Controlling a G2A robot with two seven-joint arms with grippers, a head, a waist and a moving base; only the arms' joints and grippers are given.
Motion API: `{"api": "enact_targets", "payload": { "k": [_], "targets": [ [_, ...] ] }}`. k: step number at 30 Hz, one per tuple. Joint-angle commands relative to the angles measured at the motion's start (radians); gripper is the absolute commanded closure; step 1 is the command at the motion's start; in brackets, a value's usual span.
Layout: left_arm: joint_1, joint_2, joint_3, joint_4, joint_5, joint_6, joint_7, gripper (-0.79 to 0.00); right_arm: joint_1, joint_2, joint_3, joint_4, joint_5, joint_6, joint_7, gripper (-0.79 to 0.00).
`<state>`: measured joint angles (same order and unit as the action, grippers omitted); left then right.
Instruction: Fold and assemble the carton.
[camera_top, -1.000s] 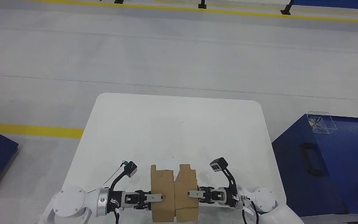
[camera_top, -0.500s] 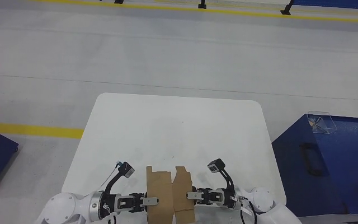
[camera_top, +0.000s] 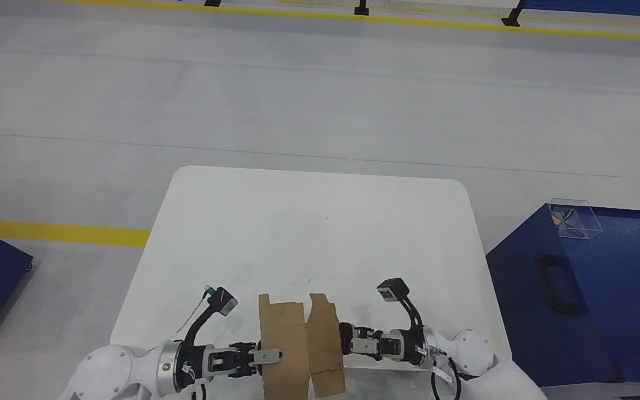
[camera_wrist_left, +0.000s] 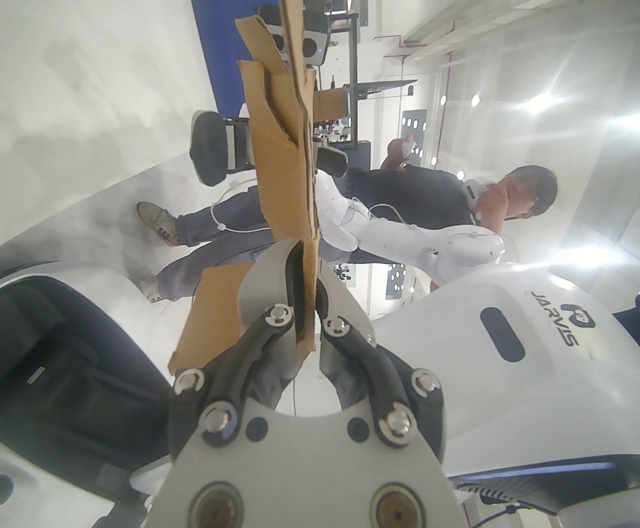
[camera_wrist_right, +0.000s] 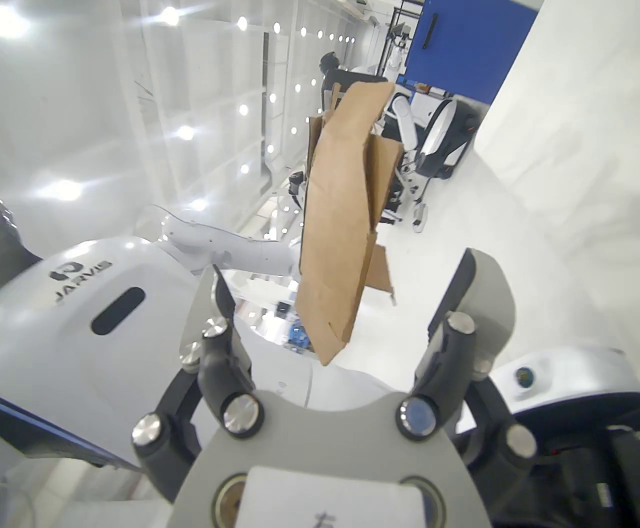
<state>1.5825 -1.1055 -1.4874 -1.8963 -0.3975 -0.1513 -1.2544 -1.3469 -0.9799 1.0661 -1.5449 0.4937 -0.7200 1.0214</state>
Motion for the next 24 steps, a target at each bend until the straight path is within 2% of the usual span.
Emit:
{"api": "enact_targets", "payload": {
  "k": [1,4,6,11,13,18,19,20,21,22,24],
  "targets": [
    [0.016,-0.007,0.036,0.007,-0.074,-0.077,0.049,0.000,-0.022,0.007,0.042,-0.021,-0.046,-0.087,-0.014,-0.785],
    [0.019,-0.031,0.128,0.050,-0.351,-0.166,0.123,0.000,-0.065,0.017,0.111,-0.073,-0.181,-0.206,-0.127,-0.785],
    [-0.006,-0.047,0.196,0.096,-0.428,-0.251,0.135,0.000,-0.110,0.023,0.144,-0.108,-0.261,-0.292,-0.213,-0.785],
    [-0.091,-0.084,0.361,0.223,-0.559,-0.344,0.123,0.000,-0.197,0.020,0.228,-0.221,-0.455,-0.292,-0.335,-0.785],
    [-0.126,-0.096,0.398,0.274,-0.558,-0.380,0.131,0.000,-0.227,0.014,0.228,-0.253,-0.489,-0.292,-0.395,-0.785],
    [-0.191,-0.118,0.466,0.364,-0.564,-0.396,0.141,0.000,-0.248,0.008,0.213,-0.283,-0.557,-0.292,-0.460,-0.785],
    [-0.198,-0.121,0.475,0.373,-0.570,-0.394,0.138,0.000,-0.249,0.008,0.210,-0.283,-0.570,-0.292,-0.470,-0.711],
    [-0.204,-0.124,0.482,0.379,-0.574,-0.395,0.135,0.000,-0.249,0.007,0.206,-0.281,-0.581,-0.292,-0.479,-0.456],
    [-0.208,-0.126,0.487,0.384,-0.579,-0.398,0.132,0.000,-0.249,0.007,0.202,-0.280,-0.591,-0.292,-0.489,-0.317],
    [-0.210,-0.128,0.491,0.387,-0.583,-0.399,0.128,0.000,-0.248,0.007,0.199,-0.275,-0.602,-0.292,-0.495,0.000],
    [-0.212,-0.132,0.497,0.391,-0.601,-0.390,0.123,0.000,-0.245,0.006,0.191,-0.269,-0.623,-0.292,-0.510,0.000]
  ]
}}
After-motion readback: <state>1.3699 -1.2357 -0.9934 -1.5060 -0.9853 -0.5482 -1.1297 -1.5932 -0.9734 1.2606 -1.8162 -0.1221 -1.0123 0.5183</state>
